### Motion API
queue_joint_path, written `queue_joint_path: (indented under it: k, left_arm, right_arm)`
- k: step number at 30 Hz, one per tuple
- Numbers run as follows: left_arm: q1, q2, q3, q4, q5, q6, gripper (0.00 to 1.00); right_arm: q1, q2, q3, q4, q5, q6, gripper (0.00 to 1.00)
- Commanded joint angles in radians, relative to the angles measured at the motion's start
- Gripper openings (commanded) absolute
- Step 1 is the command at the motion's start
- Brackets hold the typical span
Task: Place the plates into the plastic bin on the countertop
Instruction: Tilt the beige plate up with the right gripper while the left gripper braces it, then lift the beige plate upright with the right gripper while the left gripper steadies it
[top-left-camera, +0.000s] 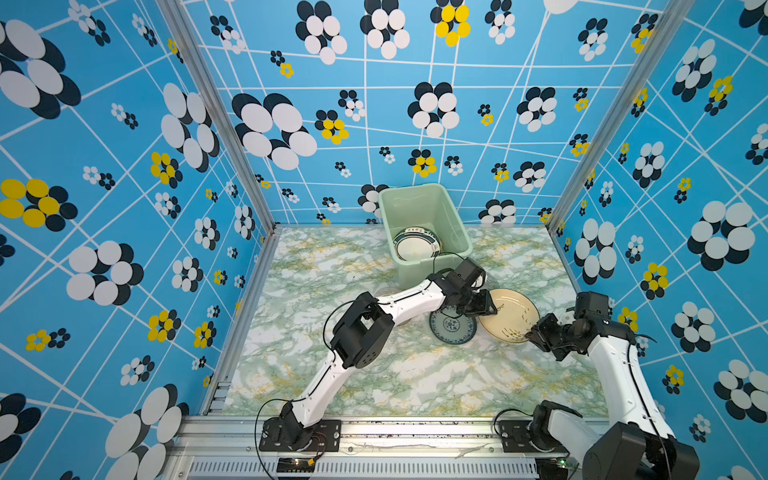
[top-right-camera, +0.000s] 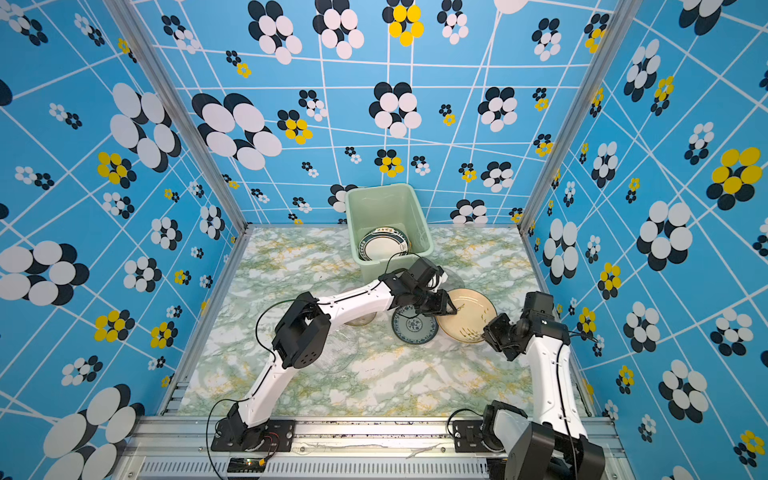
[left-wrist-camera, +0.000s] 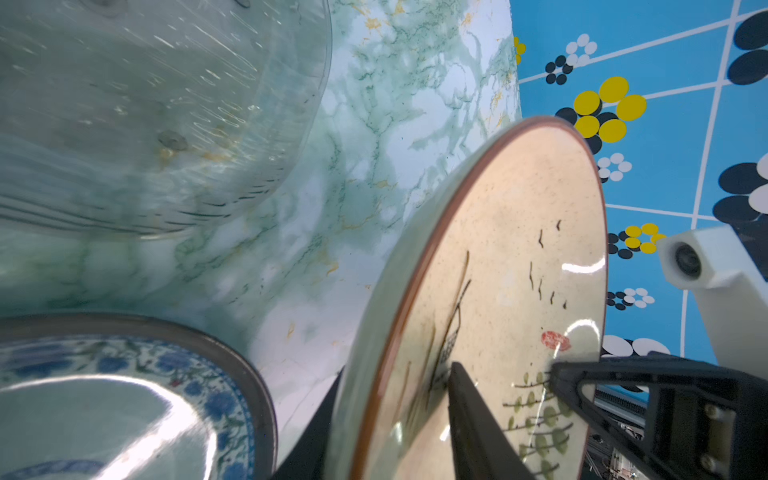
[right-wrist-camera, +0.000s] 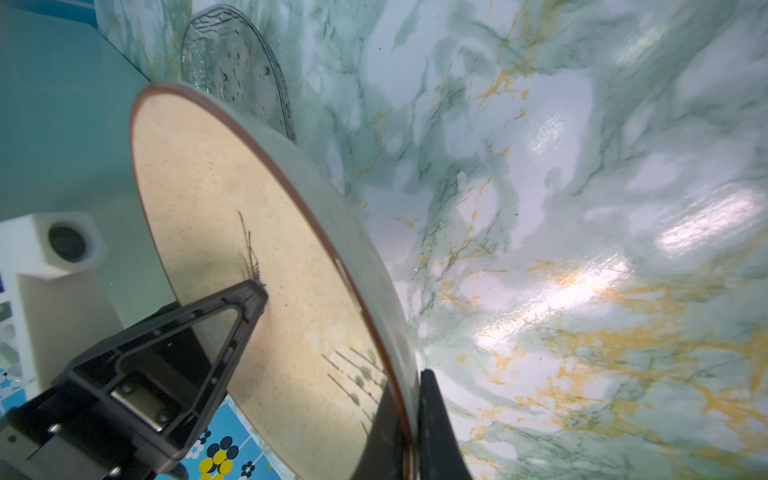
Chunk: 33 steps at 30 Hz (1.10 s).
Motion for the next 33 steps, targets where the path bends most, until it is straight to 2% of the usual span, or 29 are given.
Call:
queue_joint_path:
  k: [1,8,14,16,20,27,30,33]
  left_arm:
    - [-0.003,-0.089,-0.054,0.044,0.015,-0.008,0.31]
    - [0.004,-0.173,-0.14,0.077,0.008,-0.015,0.2]
    - [0.008,-0.243,-0.201,0.115,-0.002,-0.04,0.02]
    - [0.008,-0.265,-0.222,0.138,-0.006,-0.056,0.0]
    - [0.012,-0.307,-0.261,0.17,-0.014,-0.097,0.0]
    - [0.046,-0.4,-0.326,0.217,0.014,-0.189,0.0]
    - [0.065,-0.446,-0.332,0.192,0.036,-0.189,0.0]
    - [0.081,-0.498,-0.337,0.163,0.043,-0.181,0.0]
  right_arm:
    - [0.005,-0.032,0.059,0.033,-0.08,0.003,0.0]
    - [0.006,-0.046,0.079,0.018,-0.087,0.012,0.0]
    - [0.005,-0.067,0.092,0.014,-0.101,0.03,0.08]
    - [0.005,-0.069,0.095,0.014,-0.115,0.033,0.1]
    - [0.005,-0.073,0.108,0.008,-0.136,0.031,0.21]
    - [0.005,-0.071,0.121,0.025,-0.219,-0.005,0.68]
    - [0.005,-0.067,0.128,0.026,-0.265,-0.037,0.76]
    - [0.005,-0.08,0.14,0.002,-0.282,-0.073,0.78]
